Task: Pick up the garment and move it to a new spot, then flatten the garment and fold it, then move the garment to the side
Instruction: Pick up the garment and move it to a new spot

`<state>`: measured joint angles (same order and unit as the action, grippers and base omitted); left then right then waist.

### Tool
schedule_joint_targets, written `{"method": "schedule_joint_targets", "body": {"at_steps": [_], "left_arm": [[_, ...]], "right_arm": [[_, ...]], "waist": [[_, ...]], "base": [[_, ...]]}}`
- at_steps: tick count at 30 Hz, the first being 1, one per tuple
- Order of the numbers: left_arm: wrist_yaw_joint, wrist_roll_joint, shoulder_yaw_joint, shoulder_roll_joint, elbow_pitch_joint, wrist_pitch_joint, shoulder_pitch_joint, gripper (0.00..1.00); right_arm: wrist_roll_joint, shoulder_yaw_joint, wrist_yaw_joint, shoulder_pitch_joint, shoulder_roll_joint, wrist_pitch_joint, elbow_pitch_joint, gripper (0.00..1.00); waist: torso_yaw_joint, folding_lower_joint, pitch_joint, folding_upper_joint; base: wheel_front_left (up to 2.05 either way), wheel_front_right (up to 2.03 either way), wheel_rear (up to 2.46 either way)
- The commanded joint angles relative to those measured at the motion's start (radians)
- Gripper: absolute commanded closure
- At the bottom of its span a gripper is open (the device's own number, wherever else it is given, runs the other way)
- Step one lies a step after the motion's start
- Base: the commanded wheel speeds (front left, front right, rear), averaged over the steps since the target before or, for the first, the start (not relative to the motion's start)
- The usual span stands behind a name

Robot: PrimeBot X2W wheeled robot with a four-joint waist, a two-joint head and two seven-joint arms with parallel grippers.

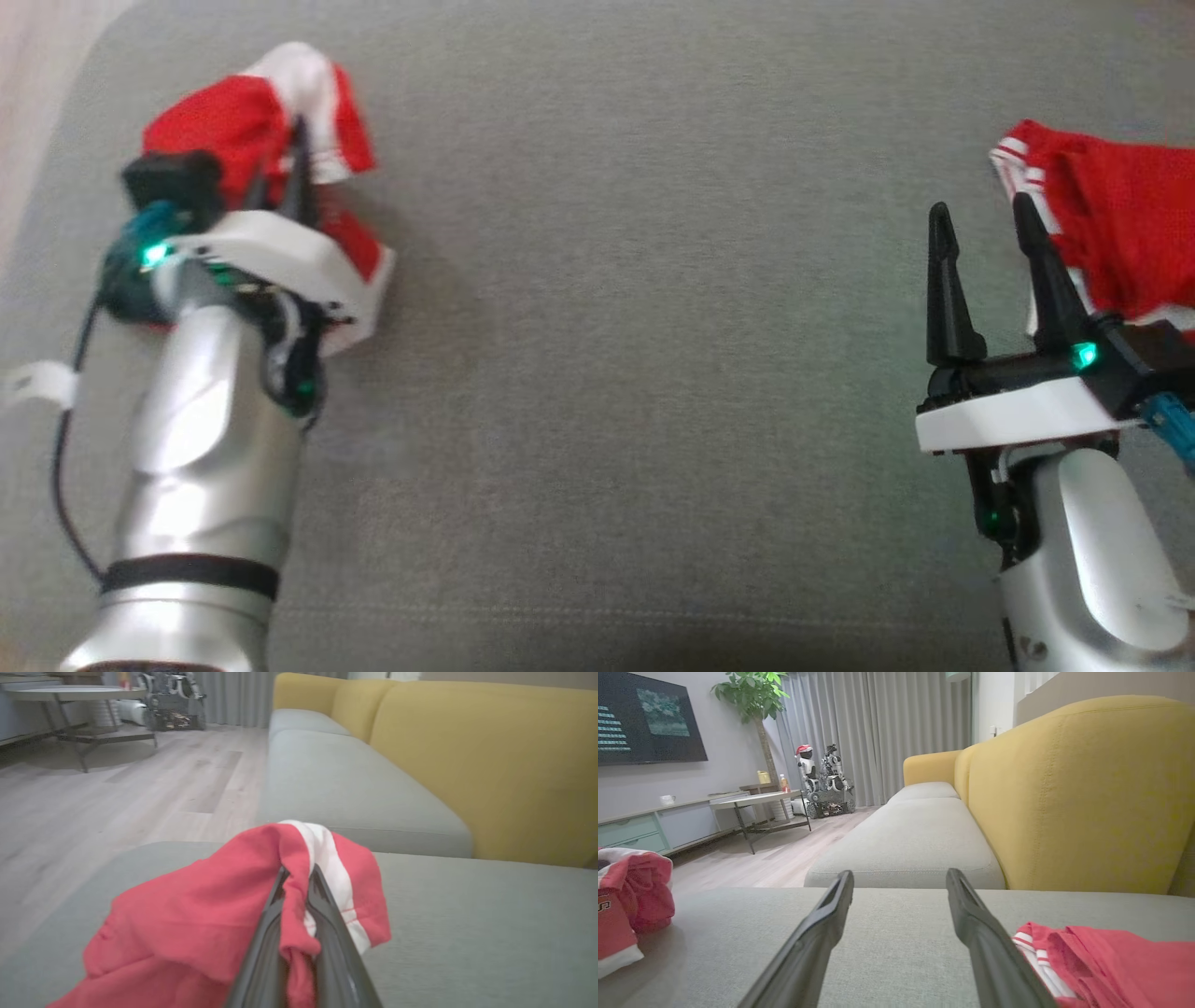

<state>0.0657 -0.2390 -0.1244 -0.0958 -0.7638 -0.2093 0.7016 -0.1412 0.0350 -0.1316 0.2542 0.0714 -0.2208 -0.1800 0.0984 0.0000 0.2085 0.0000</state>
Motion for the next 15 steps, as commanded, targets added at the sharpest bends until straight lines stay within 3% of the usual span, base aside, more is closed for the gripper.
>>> {"method": "schedule_joint_targets", "body": {"at_steps": [1, 10, 15], "left_arm": [[0.005, 0.01, 0.007, -0.015, 0.048, 0.009, 0.025, 1.0], [-0.019, -0.037, -0.14, 0.044, 0.112, 0.061, 0.047, 1.0], [-0.097, -0.208, -0.321, 0.045, 0.164, 0.054, 0.071, 1.0]], "right_arm": [[-0.006, 0.028, 0.001, 0.02, -0.012, -0.012, 0.023, 0.0], [-0.026, 0.04, 0.001, 0.055, -0.019, -0.032, -0.003, 0.0], [-0.043, 0.061, 0.001, 0.07, -0.021, -0.038, -0.021, 0.0]], "waist": [[-0.033, 0.0, -0.003, 0.0], [-0.134, 0.0, 0.027, 0.0], [-0.187, 0.0, 0.041, 0.0]], "base": [[0.0, 0.0, 0.0], [0.0, 0.0, 0.0], [0.0, 0.0, 0.0]]}}
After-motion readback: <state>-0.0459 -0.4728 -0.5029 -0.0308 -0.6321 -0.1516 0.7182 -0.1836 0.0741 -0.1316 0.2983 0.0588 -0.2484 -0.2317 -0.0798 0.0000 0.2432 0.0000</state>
